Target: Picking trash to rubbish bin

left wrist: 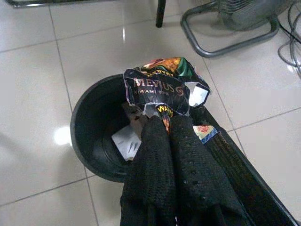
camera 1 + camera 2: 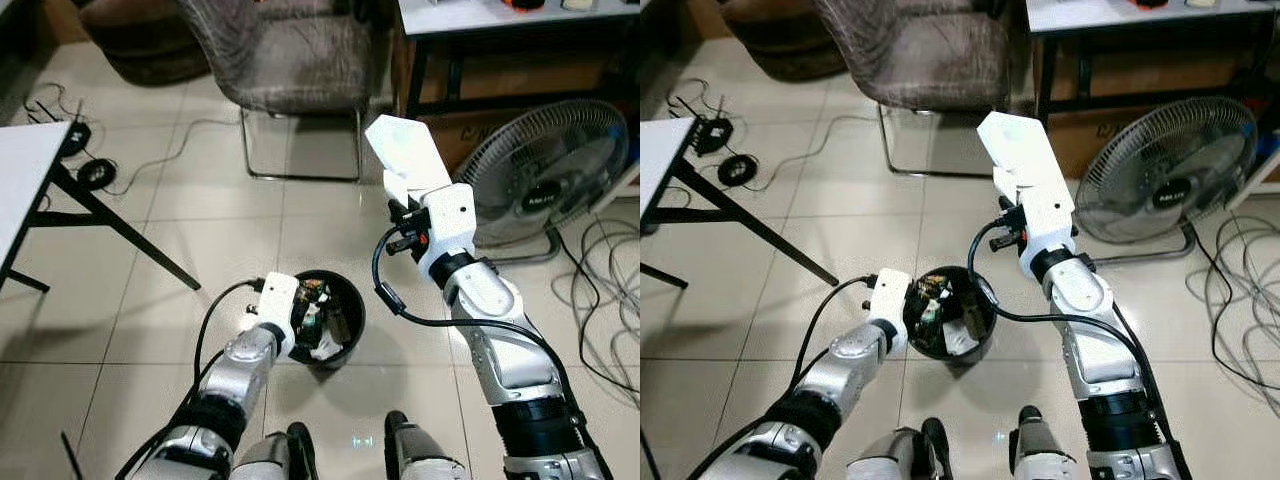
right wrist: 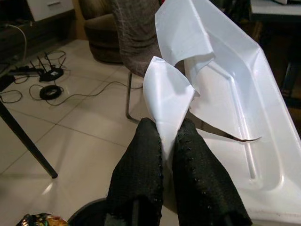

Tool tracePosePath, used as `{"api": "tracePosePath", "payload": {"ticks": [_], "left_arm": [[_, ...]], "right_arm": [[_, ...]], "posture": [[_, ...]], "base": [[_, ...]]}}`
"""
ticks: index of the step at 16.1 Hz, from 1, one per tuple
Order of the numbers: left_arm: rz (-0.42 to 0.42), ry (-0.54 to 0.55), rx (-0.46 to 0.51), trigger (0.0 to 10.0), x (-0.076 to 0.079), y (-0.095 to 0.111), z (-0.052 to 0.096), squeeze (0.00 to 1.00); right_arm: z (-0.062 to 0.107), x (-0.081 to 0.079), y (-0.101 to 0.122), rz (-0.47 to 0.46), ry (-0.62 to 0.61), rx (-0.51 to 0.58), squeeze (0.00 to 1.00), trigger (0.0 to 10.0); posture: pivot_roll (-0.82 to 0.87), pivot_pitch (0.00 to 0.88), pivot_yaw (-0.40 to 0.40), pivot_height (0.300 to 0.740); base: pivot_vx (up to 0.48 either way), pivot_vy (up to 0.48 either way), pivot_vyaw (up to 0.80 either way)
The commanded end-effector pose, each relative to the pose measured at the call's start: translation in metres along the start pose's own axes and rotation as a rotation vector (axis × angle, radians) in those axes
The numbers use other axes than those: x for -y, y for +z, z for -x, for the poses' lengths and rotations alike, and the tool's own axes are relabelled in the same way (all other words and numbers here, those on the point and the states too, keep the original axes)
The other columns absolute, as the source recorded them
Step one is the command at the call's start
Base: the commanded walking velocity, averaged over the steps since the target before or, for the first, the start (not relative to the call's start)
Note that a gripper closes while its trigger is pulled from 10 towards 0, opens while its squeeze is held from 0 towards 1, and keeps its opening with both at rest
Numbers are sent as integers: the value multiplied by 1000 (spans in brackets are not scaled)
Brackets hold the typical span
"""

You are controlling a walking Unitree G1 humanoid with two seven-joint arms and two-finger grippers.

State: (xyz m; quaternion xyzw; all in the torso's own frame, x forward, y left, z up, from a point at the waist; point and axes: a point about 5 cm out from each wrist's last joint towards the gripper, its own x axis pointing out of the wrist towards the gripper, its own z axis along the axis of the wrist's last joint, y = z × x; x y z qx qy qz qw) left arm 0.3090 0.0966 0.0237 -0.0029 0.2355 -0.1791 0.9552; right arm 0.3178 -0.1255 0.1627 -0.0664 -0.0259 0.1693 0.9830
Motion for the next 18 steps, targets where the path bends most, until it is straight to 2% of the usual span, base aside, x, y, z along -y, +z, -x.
{"api": "tracePosePath", "payload": {"ticks": [1, 2, 3, 6, 8, 10, 11, 14, 18], "left_arm": [[32, 17, -22, 2392, -6, -10, 3, 0], [63, 28, 97, 2980, -8, 9, 2, 0], [60, 46, 208, 3176, -10, 27, 4, 0], [57, 97, 354, 3098, -20, 49, 13, 0], [50, 139, 407, 2941, -29, 55, 23, 0], [53, 153, 432, 1216, -37, 55, 32, 0], [49, 156, 437, 0, -38, 54, 35, 0], [64, 157, 435, 0, -38, 53, 36, 0], [79, 153, 433, 0, -34, 54, 36, 0]], "right_arm": [[1, -4, 4, 3, 10, 14, 0, 10000], [1, -3, 10, 15, 6, 55, 0, 10000], [1, -3, 16, 19, 2, 94, 0, 10000], [-1, -3, 21, 29, 0, 115, 0, 10000], [-4, 0, 21, 34, 1, 114, 0, 10000], [-5, -1, 22, 36, 2, 120, 0, 10000], [-7, -2, 22, 34, 5, 126, 0, 10000], [-11, -11, 25, 36, 36, 140, 0, 10000], [-11, -10, 24, 43, 44, 140, 0, 10000]], "posture": [[-179, 283, 161, 740], [-182, 279, 159, 740], [-180, 272, 156, 740], [-174, 249, 147, 740], [-167, 233, 142, 740], [-161, 217, 138, 740], [-157, 205, 132, 740], [-160, 190, 119, 740], [-164, 188, 111, 740]], "base": [[0, 0, 0], [0, 0, 0], [0, 0, 0], [0, 0, 0], [0, 0, 0], [0, 0, 0], [0, 0, 0], [422, 0, 0], [480, 0, 0]]}}
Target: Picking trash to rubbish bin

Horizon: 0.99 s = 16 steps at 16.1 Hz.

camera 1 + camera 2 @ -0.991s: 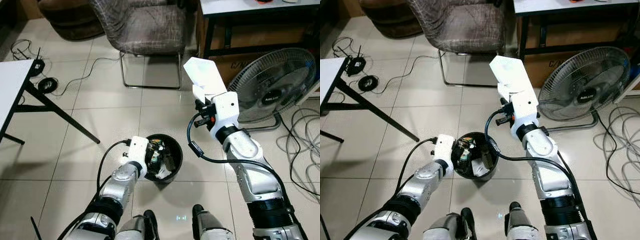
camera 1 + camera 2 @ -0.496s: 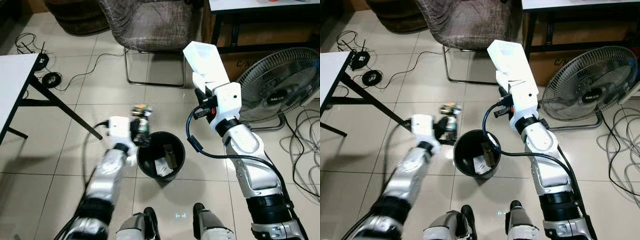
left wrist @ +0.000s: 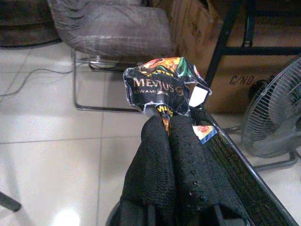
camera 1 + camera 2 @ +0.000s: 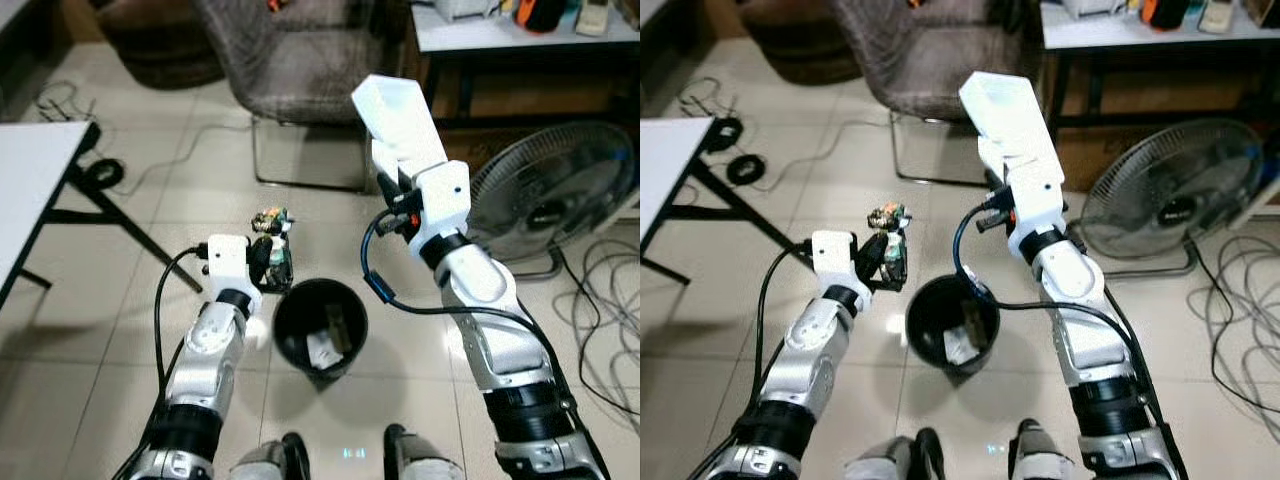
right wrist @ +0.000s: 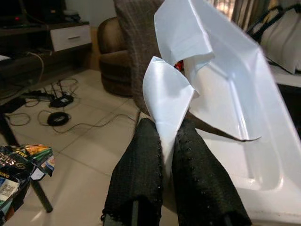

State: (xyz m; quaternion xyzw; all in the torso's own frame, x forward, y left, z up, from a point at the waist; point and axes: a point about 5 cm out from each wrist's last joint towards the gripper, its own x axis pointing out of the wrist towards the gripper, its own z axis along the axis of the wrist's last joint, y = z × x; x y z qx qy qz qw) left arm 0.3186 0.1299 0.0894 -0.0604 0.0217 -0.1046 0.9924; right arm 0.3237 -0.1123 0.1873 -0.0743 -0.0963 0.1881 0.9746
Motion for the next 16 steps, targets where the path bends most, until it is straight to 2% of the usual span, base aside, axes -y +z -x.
{"api": "tracePosePath", "payload": {"ticks": [1, 4, 6, 10, 14, 16], "left_arm": [[8, 24, -20, 0, -5, -4, 5, 0], [16, 23, -36, 0, -5, -8, 7, 0], [15, 20, -44, 0, -5, -8, 8, 0], [16, 17, -59, 1843, -4, -11, 11, 0], [21, 13, -85, 2431, -3, -16, 13, 0], [31, -11, -134, 3412, -1, -24, 14, 0]], "right_arm": [[0, -2, -1, 4, 13, 2, 0, 10000], [-1, -3, -1, 8, 17, -1, 0, 10000], [-1, -3, -2, 9, 19, -8, 0, 10000], [0, -5, -4, 8, 18, -18, 0, 10000], [1, -5, -5, 10, 19, -19, 0, 10000], [1, -5, -5, 10, 16, -19, 0, 10000]], "posture": [[-166, 193, 109, 740], [-165, 202, 109, 740], [-165, 208, 110, 740], [-165, 214, 115, 740], [-164, 215, 117, 740], [-167, 218, 124, 740]], "base": [[480, 0, 0], [320, 0, 0], [0, 0, 0], [0, 0, 0], [0, 0, 0], [0, 0, 0]]}}
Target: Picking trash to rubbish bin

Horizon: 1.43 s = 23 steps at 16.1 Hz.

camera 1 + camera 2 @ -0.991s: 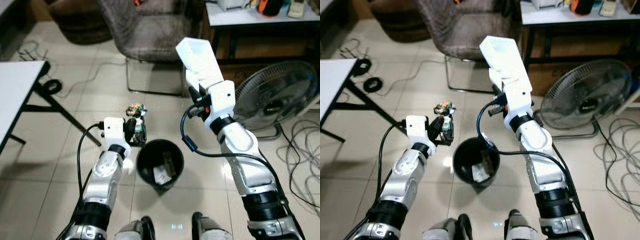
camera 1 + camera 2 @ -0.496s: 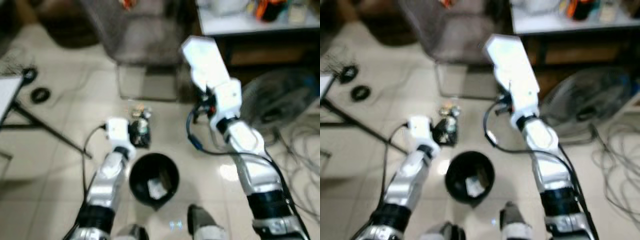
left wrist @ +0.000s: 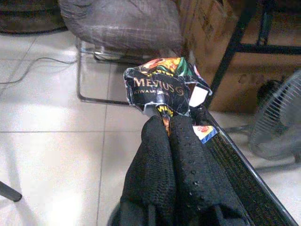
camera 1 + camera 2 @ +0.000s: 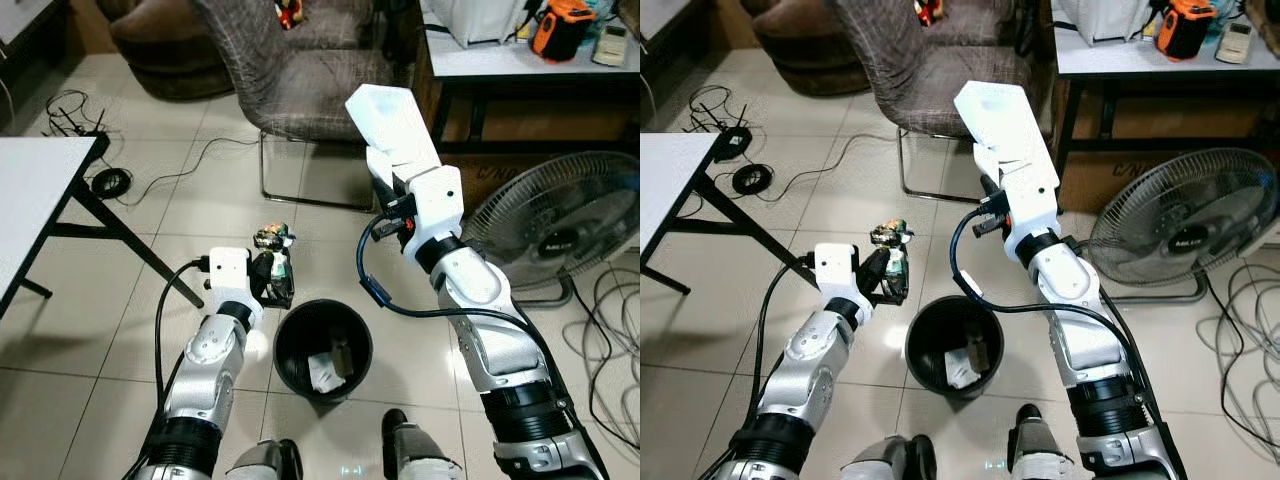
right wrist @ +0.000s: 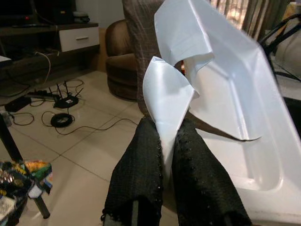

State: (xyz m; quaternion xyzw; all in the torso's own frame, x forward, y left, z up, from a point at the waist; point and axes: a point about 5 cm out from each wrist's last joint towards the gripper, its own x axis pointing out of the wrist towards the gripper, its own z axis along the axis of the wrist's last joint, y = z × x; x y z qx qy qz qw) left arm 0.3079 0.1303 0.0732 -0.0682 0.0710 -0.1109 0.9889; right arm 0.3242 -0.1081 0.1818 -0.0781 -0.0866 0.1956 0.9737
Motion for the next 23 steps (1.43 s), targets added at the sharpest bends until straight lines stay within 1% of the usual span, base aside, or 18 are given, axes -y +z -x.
{"api": "tracePosePath", "payload": {"ticks": [1, 2, 4, 5, 6, 7, 10, 13, 14, 15, 16, 17, 18, 20, 21, 22, 23], "left_arm": [[-5, -12, -70, 3725, 1, -14, 2, 0], [-11, -16, -115, 3490, 1, -22, 1, 0], [-25, -26, -162, 3412, 1, -30, 2, 0], [-36, -32, -195, 3294, 1, -37, 2, 0], [-44, -35, -217, 3176, 1, -41, 2, 0], [-52, -43, -256, 3020, 2, -49, 3, 0], [-52, -69, -320, 2902, 6, -63, 4, 0], [-33, -84, -354, 3020, 14, -72, 1, 0], [-10, -81, -354, 3373, 16, -72, 0, 0], [1, -82, -358, 3294, 17, -72, -1, 0], [-2, -84, -361, 3451, 19, -73, -2, 0], [-4, -90, -368, 3882, 21, -75, -2, 0], [-5, -95, -371, 4549, 22, -75, -3, 0], [-7, -102, -377, 6706, 23, -77, -3, 0], [-6, -103, -378, 6706, 24, -78, -2, 0], [-4, -104, -380, 8039, 24, -78, -2, 0], [1, -104, -382, 8549, 24, -79, -2, 0]], "right_arm": [[2, 0, 0, 7, -3, -1, 0, 10000], [3, -2, -1, 0, -3, -12, 0, 10000], [6, -5, -7, -18, -3, -54, 0, 10000], [9, -8, -15, -46, 2, -103, 0, 10000], [11, -9, -18, -56, 7, -124, 0, 10000], [14, -12, -21, -61, 11, -135, 0, 10000], [21, -13, -20, -67, 1, -143, 0, 10000], [22, -13, -16, -71, -3, -142, 0, 10000], [22, -13, -15, -71, 0, -140, 0, 10000], [22, -13, -14, -70, 2, -140, 0, 10000], [22, -14, -14, -70, 2, -141, 0, 10000], [22, -13, -13, -69, 1, -143, 0, 10000], [23, -13, -13, -68, -3, -143, 0, 10000], [25, -11, -13, -65, -10, -145, 0, 10000], [25, -11, -14, -64, -11, -146, 0, 10000], [25, -10, -12, -51, -10, -143, 0, 10000], [25, -9, -9, -37, -9, -137, 0, 10000]], "posture": [[-167, 222, 125, 740], [-171, 233, 130, 740], [-172, 245, 135, 740], [-173, 261, 142, 740], [-174, 264, 144, 740], [-178, 282, 154, 740], [-192, 307, 164, 740], [-203, 316, 160, 740], [-205, 317, 158, 740], [-209, 318, 160, 740], [-211, 318, 161, 740], [-214, 318, 165, 740], [-216, 318, 167, 740], [-229, 314, 173, 740], [-246, 312, 172, 740], [-246, 312, 172, 740], [-302, 307, 177, 740]], "base": [[0, 0, 0], [0, 0, 0], [0, 0, 0], [0, 0, 0], [0, 0, 0], [0, 0, 0], [0, 0, 0], [0, 0, 0], [0, 0, 0], [0, 0, 0], [0, 0, 0], [0, 0, 0], [0, 0, 0], [0, 0, 0], [0, 0, 0], [0, 0, 0], [0, 0, 0]]}}
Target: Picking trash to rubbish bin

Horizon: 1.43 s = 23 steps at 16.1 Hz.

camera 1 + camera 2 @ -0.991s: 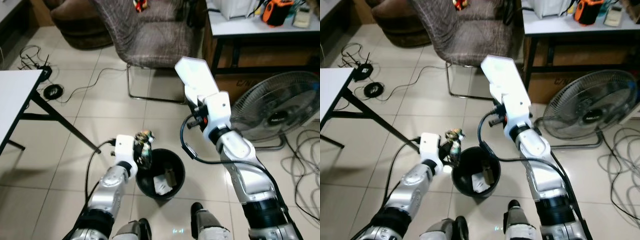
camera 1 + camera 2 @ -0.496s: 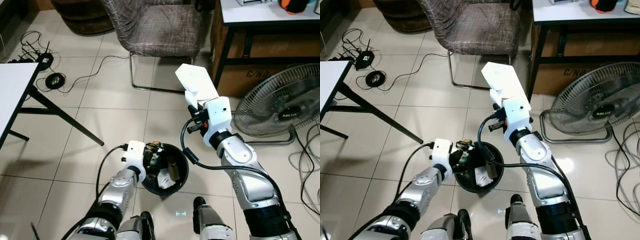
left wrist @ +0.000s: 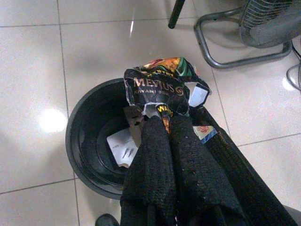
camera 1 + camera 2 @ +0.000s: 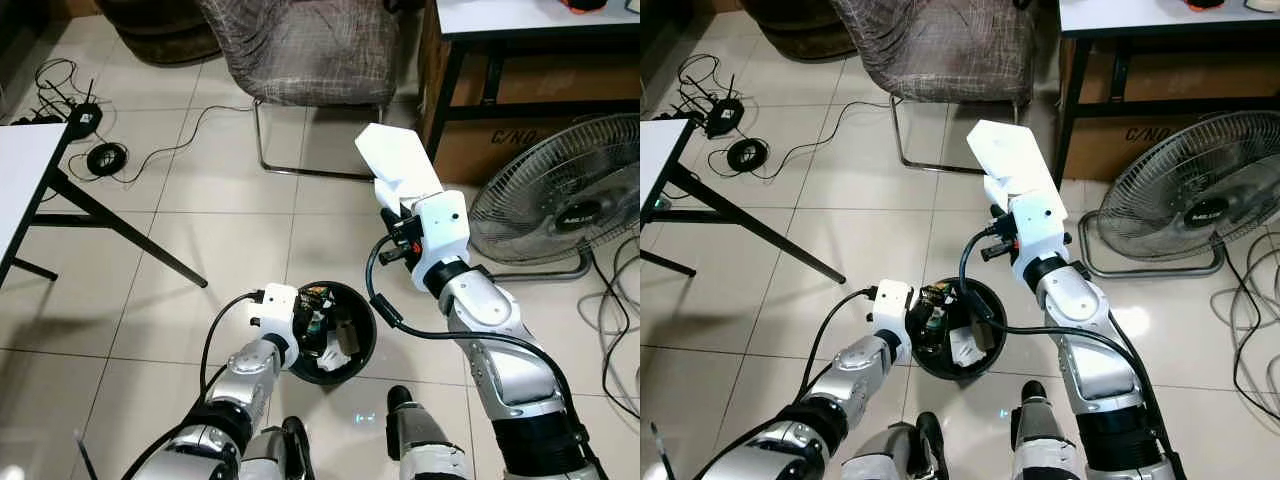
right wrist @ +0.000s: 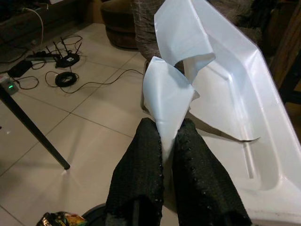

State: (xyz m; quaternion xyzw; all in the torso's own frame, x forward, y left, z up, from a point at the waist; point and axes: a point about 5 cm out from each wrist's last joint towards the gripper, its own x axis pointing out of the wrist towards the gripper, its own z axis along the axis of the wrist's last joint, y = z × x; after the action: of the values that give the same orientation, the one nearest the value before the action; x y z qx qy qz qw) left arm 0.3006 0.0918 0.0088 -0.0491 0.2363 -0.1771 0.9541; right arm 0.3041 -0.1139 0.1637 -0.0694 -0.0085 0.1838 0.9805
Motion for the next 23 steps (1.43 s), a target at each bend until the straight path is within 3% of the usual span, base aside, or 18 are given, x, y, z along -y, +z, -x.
{"api": "tracePosePath", "payload": {"ticks": [1, 3, 8, 12, 14, 20, 23], "left_arm": [[12, 8, -37, 9216, -5, -13, 4, 0], [4, -1, -50, 9255, -4, -14, 4, 0], [6, 17, -49, 9294, -12, -12, 5, 0], [-2, 51, -35, 9137, -23, -7, 6, 0], [-3, 55, -35, 9922, -24, -7, 7, 0], [9, 68, -46, 10000, -20, -11, 6, 0], [11, 124, -19, 10000, -28, -8, 8, 0]], "right_arm": [[2, -3, 6, 16, 5, 20, 0, 10000], [3, 7, 10, 29, -24, 30, 0, 10000], [3, 8, 11, 36, -29, 34, 0, 10000], [-4, 0, 12, 23, 9, 39, 0, 10000], [-6, -4, 12, 14, 29, 41, 0, 10000], [-2, -8, 8, -1, 51, 19, 0, 10000], [1, -10, 9, -5, 61, 18, 0, 10000]], "posture": [[-313, 301, 181, 740], [-328, 298, 188, 740], [-338, 286, 185, 740], [-289, 277, 163, 740], [-257, 280, 148, 740], [-256, 327, 136, 740], [-253, 353, 132, 740]], "base": [[0, 0, 0], [0, 0, 0], [0, 0, 0], [0, 0, 0], [0, 0, 0], [0, 0, 0], [0, 0, 0]]}}
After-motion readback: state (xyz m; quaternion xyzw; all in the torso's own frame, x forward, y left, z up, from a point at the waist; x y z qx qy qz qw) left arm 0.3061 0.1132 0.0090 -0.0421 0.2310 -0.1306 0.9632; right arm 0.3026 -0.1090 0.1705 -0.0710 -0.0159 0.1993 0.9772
